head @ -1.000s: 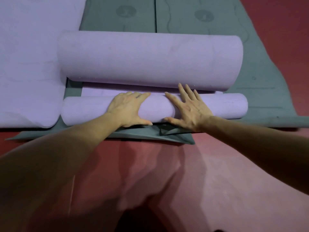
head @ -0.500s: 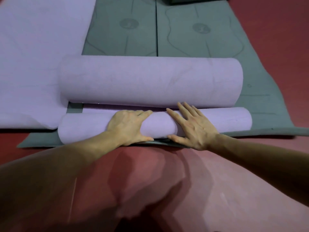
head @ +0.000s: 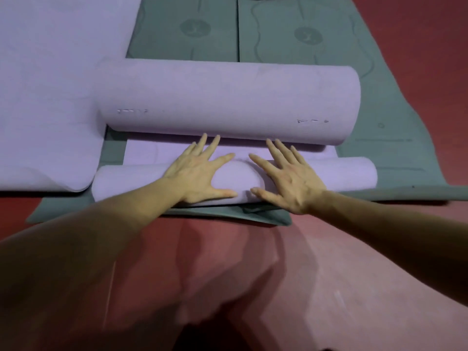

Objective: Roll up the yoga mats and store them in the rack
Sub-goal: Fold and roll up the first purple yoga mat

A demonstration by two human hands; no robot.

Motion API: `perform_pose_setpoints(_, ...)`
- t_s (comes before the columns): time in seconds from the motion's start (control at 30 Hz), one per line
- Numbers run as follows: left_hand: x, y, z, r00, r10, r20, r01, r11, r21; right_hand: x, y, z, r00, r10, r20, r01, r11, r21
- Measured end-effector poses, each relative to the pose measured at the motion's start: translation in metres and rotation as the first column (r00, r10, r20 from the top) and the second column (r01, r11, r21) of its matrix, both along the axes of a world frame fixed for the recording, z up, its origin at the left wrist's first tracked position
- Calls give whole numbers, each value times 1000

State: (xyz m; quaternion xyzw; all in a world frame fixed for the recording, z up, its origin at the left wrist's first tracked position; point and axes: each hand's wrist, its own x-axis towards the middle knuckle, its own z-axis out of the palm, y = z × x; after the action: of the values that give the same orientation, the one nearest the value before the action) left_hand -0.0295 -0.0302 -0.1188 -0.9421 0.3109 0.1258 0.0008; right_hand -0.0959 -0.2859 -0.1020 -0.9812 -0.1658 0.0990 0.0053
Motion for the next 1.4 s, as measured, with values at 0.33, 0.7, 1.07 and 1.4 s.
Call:
perform_pose_setpoints(0.33,9,0,1,987,78,139,-76,997,-18,30,-6,-11,999,-22,-23,21,1000,-23)
perform_pose_setpoints(0.7,15,-4,-11,988,82,129,-78,996,-34,51,-6,-11,997,-71,39,71,997,-2)
perform_pose_setpoints(1.07,17,-2,-8,989,48,136,-40,997,-67,49,-6,-13,999,-35,16,36,998,-53)
perform_pose_setpoints(1.4,-33,11,-3,977,13,213,11,994,-110,-7,3,1,999,-46,-25,46,999,-11)
